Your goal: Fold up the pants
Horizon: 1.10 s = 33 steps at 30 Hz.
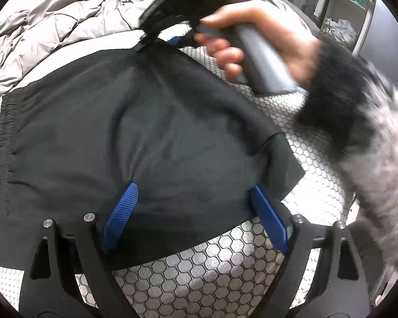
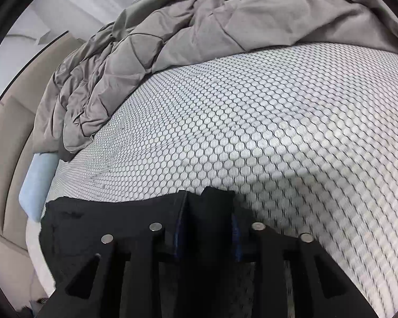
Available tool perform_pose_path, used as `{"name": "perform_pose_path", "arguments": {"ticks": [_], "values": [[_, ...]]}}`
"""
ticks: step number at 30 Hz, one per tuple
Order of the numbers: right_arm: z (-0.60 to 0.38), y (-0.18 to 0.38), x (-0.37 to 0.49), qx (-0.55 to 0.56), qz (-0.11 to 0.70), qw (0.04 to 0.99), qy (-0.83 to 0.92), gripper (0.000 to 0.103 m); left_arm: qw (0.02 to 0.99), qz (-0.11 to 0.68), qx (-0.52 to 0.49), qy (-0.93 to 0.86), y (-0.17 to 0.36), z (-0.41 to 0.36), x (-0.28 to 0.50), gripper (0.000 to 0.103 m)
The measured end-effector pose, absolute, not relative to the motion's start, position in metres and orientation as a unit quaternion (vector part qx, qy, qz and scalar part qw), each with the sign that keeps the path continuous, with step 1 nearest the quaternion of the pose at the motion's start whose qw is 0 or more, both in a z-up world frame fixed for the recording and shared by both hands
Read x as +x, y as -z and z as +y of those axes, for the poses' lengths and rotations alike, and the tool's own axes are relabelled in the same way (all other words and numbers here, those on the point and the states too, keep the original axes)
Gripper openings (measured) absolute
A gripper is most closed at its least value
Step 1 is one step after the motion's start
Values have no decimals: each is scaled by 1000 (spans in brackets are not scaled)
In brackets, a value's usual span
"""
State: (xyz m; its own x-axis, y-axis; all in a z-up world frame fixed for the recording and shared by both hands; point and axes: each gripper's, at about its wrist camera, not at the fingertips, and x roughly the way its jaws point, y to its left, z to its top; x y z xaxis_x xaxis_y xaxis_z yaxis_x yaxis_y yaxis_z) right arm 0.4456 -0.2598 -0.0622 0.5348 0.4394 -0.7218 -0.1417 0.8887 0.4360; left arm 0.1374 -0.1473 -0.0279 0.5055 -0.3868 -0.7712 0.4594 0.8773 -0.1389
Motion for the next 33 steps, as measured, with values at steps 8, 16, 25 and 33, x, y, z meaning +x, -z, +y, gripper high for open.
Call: {"name": "perform_pose_path", "arguments": {"ticks": [8,16,25,33], "values": [[-305,83,309,242,454,831,-212,39,885,391,-64,245,-18,-72,133,86],[-284,92,282,229,447,826,-255,18,900,386,-156,128,-15,32,154,86],[-295,71,298,191,424,867,-180,28,904,393,-154,72,0,87,174,86],[-301,69,267,156,422,875,-179,39,858,458,-199,119,30,80,192,57]]}}
